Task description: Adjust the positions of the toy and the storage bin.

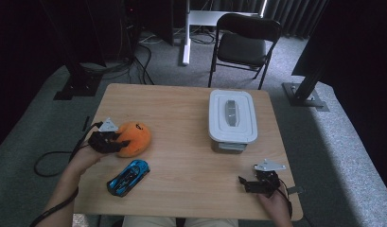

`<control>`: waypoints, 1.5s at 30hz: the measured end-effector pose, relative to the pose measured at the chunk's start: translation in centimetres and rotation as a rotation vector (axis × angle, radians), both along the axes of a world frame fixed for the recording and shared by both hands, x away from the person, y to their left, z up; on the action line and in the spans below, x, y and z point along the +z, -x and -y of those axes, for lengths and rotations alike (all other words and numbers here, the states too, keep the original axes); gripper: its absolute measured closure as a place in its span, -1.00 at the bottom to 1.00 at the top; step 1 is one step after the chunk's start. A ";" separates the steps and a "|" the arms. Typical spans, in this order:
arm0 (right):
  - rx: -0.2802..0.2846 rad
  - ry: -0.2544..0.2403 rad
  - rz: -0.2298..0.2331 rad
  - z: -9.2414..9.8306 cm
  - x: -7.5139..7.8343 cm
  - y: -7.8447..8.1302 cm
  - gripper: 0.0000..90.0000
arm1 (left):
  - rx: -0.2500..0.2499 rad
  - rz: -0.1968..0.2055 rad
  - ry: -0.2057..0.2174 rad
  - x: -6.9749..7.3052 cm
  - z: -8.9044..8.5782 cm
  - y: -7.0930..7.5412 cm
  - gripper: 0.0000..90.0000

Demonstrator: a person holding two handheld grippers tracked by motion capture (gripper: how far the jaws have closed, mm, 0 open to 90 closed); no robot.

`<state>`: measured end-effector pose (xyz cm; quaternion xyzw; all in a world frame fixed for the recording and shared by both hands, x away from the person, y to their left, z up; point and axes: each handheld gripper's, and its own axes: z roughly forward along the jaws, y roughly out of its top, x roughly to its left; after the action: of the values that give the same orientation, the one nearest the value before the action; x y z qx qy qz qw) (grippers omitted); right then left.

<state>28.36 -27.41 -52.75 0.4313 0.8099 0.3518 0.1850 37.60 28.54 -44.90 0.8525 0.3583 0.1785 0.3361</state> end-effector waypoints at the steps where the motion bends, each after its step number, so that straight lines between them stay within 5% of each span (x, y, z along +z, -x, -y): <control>1: 0.000 0.000 0.000 0.0 0.0 0.0 -0.65 | 0.011 0.001 0.014 -0.1 -0.1 0.1 0.18; 7: 0.001 -0.001 -0.001 0.0 0.0 0.0 -0.66 | 0.054 0.012 0.041 0.0 -0.4 0.3 -0.28; 15: 0.001 -0.001 -0.001 0.0 0.0 0.0 -0.66 | 0.076 0.016 0.079 0.9 -0.6 0.9 -0.40; 16: 0.002 -0.003 -0.003 0.0 0.0 0.0 -0.69 | 0.090 0.015 0.079 1.2 -0.6 1.1 -0.55; 23: 0.012 -0.004 -0.008 0.0 0.0 -0.1 -0.71 | 0.095 0.031 0.093 2.3 0.2 1.7 -0.78; 25: 0.011 -0.003 -0.008 0.0 0.0 -0.1 -0.71 | 0.091 0.046 0.103 2.7 0.7 1.9 -0.81; 28: 0.004 0.002 -0.009 -0.1 0.0 -0.1 -0.71 | 0.075 0.008 0.129 2.8 1.6 1.6 -0.99; 36: -0.008 -0.036 -0.019 0.8 0.2 0.0 -0.70 | 0.006 0.041 0.115 2.3 4.9 1.6 -0.99; 45: -0.127 -0.027 0.006 3.4 0.7 -1.1 -0.71 | -0.063 0.007 0.131 1.1 9.7 0.5 -0.97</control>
<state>29.49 -30.78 -52.05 0.4834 0.7754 0.3515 0.2037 37.11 18.89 -43.82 0.8389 0.3410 0.1467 0.3980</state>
